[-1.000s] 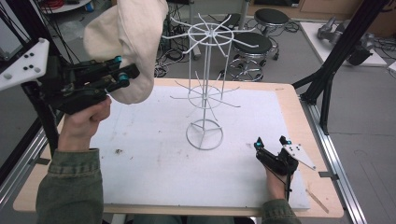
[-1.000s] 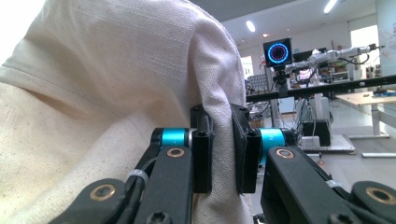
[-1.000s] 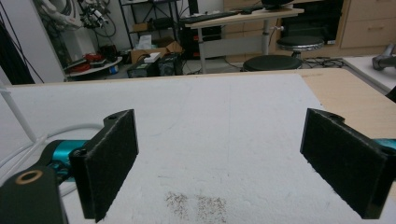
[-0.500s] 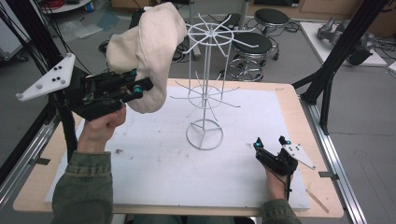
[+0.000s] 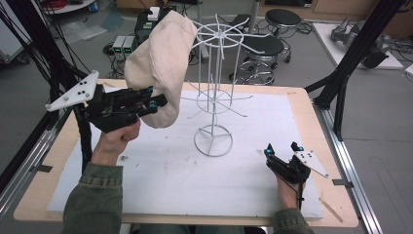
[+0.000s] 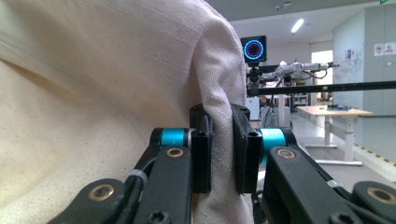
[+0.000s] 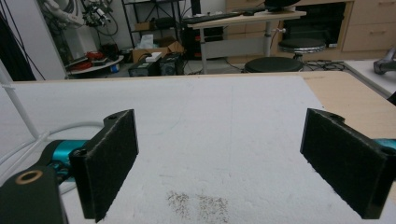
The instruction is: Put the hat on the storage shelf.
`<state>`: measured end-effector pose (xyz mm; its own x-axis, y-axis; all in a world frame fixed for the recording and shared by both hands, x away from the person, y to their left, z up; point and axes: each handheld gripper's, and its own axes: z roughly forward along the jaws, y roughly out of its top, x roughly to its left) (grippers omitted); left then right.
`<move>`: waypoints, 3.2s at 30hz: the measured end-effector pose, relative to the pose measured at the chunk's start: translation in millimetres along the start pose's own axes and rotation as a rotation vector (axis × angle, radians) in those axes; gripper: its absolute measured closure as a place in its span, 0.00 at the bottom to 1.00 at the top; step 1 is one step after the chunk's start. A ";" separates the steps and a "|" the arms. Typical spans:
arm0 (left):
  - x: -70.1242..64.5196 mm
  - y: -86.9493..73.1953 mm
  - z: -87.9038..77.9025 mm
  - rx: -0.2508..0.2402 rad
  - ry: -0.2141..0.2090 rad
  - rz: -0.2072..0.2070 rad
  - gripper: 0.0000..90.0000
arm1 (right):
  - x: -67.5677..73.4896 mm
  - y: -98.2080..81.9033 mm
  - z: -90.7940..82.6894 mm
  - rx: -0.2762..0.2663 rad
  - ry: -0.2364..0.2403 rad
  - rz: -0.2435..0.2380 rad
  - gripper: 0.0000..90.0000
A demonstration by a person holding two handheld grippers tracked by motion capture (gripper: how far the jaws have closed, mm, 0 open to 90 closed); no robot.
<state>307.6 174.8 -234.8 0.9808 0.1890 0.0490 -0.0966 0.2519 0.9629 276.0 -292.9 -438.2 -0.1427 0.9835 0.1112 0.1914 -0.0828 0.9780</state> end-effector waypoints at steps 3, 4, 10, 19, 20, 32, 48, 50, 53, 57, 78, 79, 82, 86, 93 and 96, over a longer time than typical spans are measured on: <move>2.7 -8.9 -0.3 0.007 0.001 -0.021 0.88 | 0.3 0.0 -0.6 0.000 -0.001 -0.002 0.11; 3.2 -10.6 -0.3 0.009 0.003 -0.025 0.88 | 0.3 0.0 -0.6 0.000 -0.001 -0.002 0.11; 5.7 -23.9 -0.1 0.036 0.022 -0.042 0.88 | 0.0 -0.2 -0.9 0.000 -0.002 -0.006 0.11; 8.6 -37.3 0.3 0.063 0.059 -0.061 0.84 | -0.4 0.1 -1.4 -0.003 -0.005 -0.006 0.11; 8.4 -37.8 0.3 0.061 0.060 -0.062 0.84 | -0.5 0.1 -1.5 -0.001 -0.005 -0.006 0.11; 8.7 -41.1 0.3 0.081 0.097 -0.067 0.73 | -0.4 0.1 -1.7 -0.002 -0.009 -0.005 0.11; 7.8 -42.5 -9.9 0.096 0.263 -0.060 0.36 | -1.1 0.2 -1.4 -0.004 -0.007 -0.003 0.11; 6.8 -42.2 -13.1 0.101 0.278 -0.056 0.35 | -0.6 0.0 -1.5 -0.006 -0.007 0.000 0.11; 5.1 -41.8 -17.6 0.108 0.294 -0.045 0.34 | -0.7 0.0 -1.4 -0.008 -0.010 -0.003 0.11; 0.4 -42.3 -21.1 0.132 0.323 -0.018 0.31 | -0.7 -0.1 -1.3 -0.002 -0.008 -0.002 0.11; -20.0 -53.8 -56.8 0.163 0.512 0.010 0.28 | -0.1 -0.3 -3.7 -0.002 -0.014 0.014 0.11; -20.3 -54.7 -58.6 0.163 0.520 0.009 0.28 | -0.1 -0.3 -3.7 -0.002 -0.014 0.014 0.11; -21.0 -57.8 -64.3 0.168 0.521 0.000 0.27 | -0.1 -0.4 -4.1 0.000 -0.014 0.023 0.11; -24.9 -63.0 -70.6 0.173 0.539 -0.001 0.27 | -0.8 -0.7 -4.6 -0.002 -0.018 0.023 0.11; -27.8 -72.2 -84.6 0.183 0.596 -0.007 0.27 | -1.7 -0.9 -5.5 -0.004 -0.015 0.026 0.11; -29.0 -78.8 -93.0 0.188 0.628 -0.012 0.27 | -2.0 -1.0 -5.5 -0.004 -0.014 0.029 0.11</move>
<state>271.1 237.7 -336.8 0.6903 0.7200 -0.0716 0.0010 0.0981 0.9952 270.7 -295.6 -438.4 -0.1238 0.9828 0.1374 0.1917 -0.1122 0.9750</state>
